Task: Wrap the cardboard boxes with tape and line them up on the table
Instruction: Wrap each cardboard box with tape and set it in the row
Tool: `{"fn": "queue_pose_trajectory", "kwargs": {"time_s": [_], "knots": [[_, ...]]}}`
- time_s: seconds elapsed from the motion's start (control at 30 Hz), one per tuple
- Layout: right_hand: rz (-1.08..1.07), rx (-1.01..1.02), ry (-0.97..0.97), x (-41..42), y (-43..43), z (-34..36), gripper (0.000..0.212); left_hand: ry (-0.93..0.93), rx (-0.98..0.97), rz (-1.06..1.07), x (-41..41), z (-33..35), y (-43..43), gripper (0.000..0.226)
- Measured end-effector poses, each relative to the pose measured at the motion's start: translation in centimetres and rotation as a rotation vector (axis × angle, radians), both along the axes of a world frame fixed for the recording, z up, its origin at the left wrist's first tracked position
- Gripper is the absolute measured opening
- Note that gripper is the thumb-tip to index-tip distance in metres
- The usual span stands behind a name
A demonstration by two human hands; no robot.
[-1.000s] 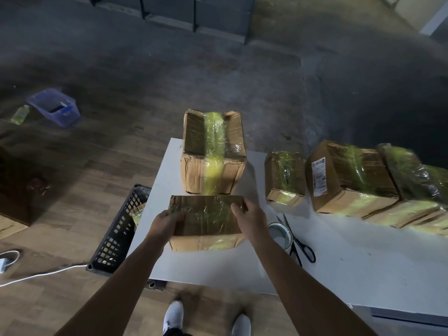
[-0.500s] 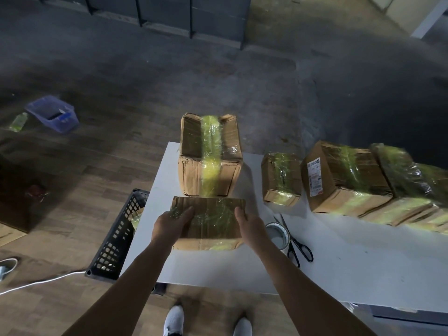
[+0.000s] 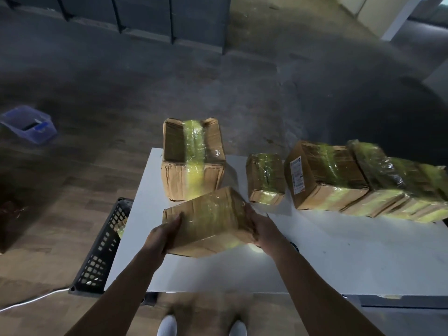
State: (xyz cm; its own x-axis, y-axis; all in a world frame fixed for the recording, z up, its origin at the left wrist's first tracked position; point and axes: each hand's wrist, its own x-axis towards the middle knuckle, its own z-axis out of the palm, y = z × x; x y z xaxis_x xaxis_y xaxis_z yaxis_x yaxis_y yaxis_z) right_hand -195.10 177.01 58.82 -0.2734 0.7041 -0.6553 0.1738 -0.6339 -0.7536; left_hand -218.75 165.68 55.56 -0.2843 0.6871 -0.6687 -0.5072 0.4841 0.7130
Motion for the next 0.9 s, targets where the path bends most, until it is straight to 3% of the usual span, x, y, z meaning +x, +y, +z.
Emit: {"fn": "queue_pose_trajectory", "kwargs": {"time_s": [0.1, 0.2, 0.3, 0.4, 0.57, 0.63, 0.77, 0.83, 0.9], "knots": [[-0.119, -0.03, 0.091, 0.4, 0.7, 0.1, 0.061, -0.061, -0.021, -0.069, 0.5, 0.1, 0.3, 0.06], [-0.135, -0.018, 0.168, 0.7, 1.1, 0.9, 0.052, 0.188, -0.101, -0.103, 1.1, 0.2, 1.1, 0.06], [-0.049, 0.157, 0.1, 0.8, 1.3, 2.4, 0.055, 0.397, -0.136, -0.13, 2.2, 0.7, 2.2, 0.057], [0.065, 0.331, 0.018, 1.0, 1.8, 4.1, 0.041, 0.557, -0.155, -0.172, 2.8, 2.1, 3.2, 0.05], [0.397, 0.634, -0.282, -0.6, 1.1, 5.5, 0.034, 0.057, -0.088, -0.028, 2.6, 3.4, 3.2, 0.057], [0.421, 0.802, -0.375, -1.7, 0.4, 5.3, 0.04, 0.07, -0.055, -0.084, 2.6, 3.6, 3.0, 0.06], [0.46, 1.065, -0.385, -2.8, -0.4, 5.2, 0.04, 0.022, -0.013, -0.254, 2.3, 3.3, 2.3, 0.037], [0.524, 1.167, -0.387, -3.1, -0.7, 5.2, 0.04, 0.075, -0.035, -0.351, 2.7, 3.0, 1.9, 0.031], [0.56, 1.256, -0.399, -3.4, -1.2, 5.2, 0.045, 0.155, -0.075, -0.3, 3.0, 2.9, 2.0, 0.031]]}}
